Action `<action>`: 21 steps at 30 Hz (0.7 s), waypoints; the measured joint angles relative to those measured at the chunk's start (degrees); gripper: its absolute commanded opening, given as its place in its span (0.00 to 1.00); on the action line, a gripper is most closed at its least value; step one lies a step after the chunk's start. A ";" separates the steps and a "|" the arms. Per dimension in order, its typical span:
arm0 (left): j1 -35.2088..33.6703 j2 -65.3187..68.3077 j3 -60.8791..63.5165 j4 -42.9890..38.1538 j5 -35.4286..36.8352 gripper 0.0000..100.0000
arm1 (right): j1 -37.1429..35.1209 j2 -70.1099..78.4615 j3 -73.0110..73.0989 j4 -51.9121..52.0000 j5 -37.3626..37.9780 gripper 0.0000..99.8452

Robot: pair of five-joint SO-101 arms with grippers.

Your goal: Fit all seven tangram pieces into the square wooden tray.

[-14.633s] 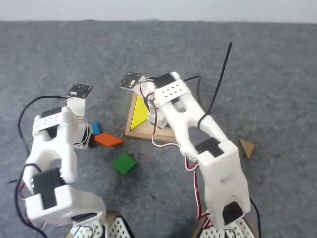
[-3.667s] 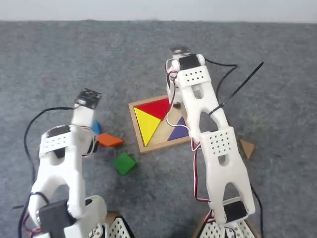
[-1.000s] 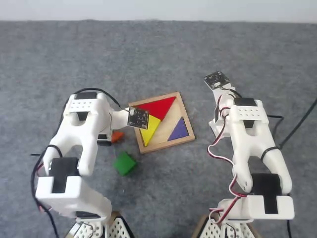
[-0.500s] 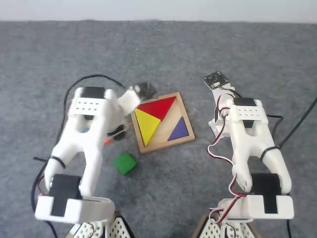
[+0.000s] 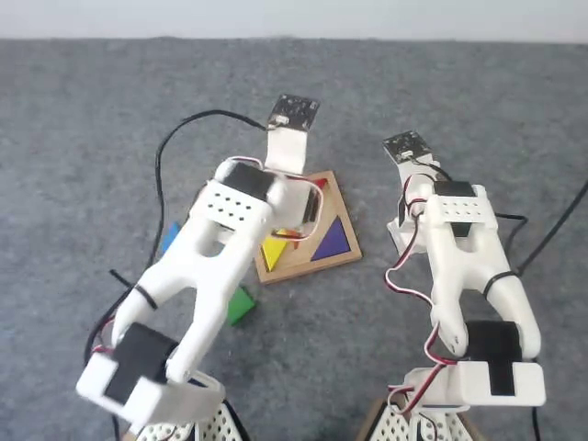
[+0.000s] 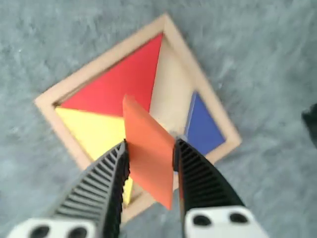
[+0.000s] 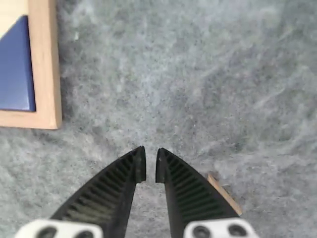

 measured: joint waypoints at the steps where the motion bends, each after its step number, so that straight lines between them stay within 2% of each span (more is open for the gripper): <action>1: 0.62 1.67 0.00 -1.23 1.05 0.02 | -0.09 0.00 0.00 0.00 0.00 0.06; 6: 3.08 11.43 -4.75 -5.27 4.66 0.02 | -0.18 0.00 0.00 0.00 -0.18 0.06; 14: 3.16 25.23 -18.46 -3.87 6.42 0.02 | 0.88 0.00 0.00 0.00 -0.26 0.06; 21: 3.60 27.60 -23.56 -1.93 6.42 0.02 | 0.88 0.00 0.00 0.00 -0.26 0.06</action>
